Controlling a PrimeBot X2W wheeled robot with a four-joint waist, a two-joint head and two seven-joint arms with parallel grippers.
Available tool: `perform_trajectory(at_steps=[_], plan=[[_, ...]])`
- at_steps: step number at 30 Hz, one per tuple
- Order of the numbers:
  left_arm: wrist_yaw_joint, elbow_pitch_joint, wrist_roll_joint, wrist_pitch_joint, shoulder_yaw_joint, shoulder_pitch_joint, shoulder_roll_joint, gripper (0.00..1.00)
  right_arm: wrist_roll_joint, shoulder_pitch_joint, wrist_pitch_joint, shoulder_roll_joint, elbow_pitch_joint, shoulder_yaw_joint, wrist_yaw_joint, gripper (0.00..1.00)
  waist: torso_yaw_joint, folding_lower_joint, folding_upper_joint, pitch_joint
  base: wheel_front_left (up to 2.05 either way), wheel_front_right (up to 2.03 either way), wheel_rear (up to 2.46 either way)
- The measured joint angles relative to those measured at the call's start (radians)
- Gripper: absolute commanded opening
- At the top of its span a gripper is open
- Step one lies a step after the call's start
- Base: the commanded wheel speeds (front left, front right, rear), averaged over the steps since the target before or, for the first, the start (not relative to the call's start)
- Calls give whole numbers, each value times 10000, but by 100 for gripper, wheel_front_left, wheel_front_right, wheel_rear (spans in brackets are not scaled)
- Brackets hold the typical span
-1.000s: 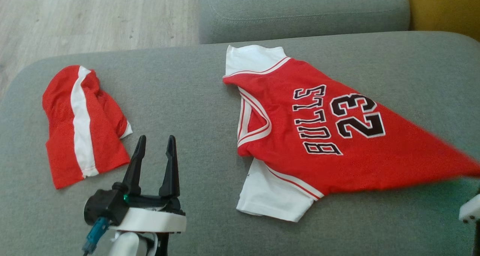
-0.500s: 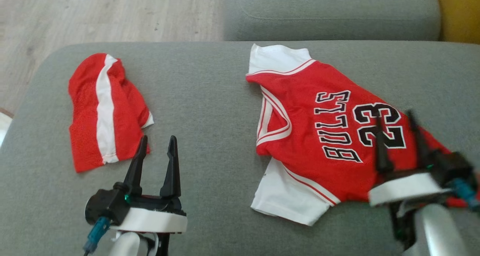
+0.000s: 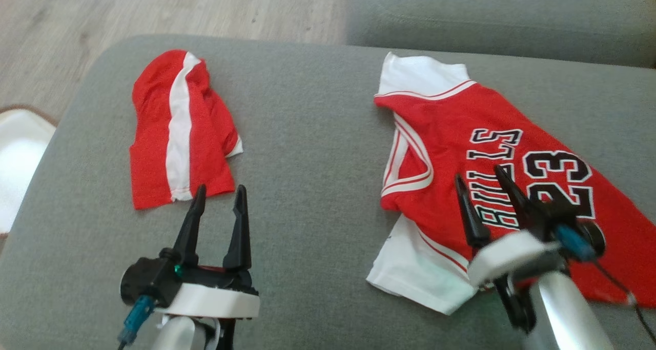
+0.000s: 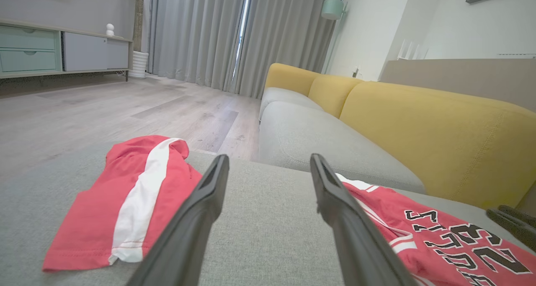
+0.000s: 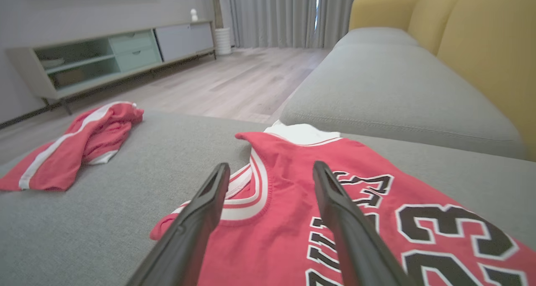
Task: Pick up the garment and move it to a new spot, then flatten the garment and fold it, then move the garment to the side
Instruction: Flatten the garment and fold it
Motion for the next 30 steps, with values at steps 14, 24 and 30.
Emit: perform_trajectory(at_steps=[14,24,30], plan=[[-73,29,-560,0,-851,-784,-6,100,-1733,-4607,2694,-104,5030,-458,0,100,1275,2,-1,1099,0,0,0],[-54,13,-890,0,-1170,-1104,-10,100,-2905,-6181,2932,-322,7033,-1415,0,100,2089,0,0,1767,0,0,0],[-13,-54,-1135,0,-1442,-1312,-23,100,-3409,-7115,3070,-514,7693,-1707,0,0,2441,1,0,2197,0,0,0]])
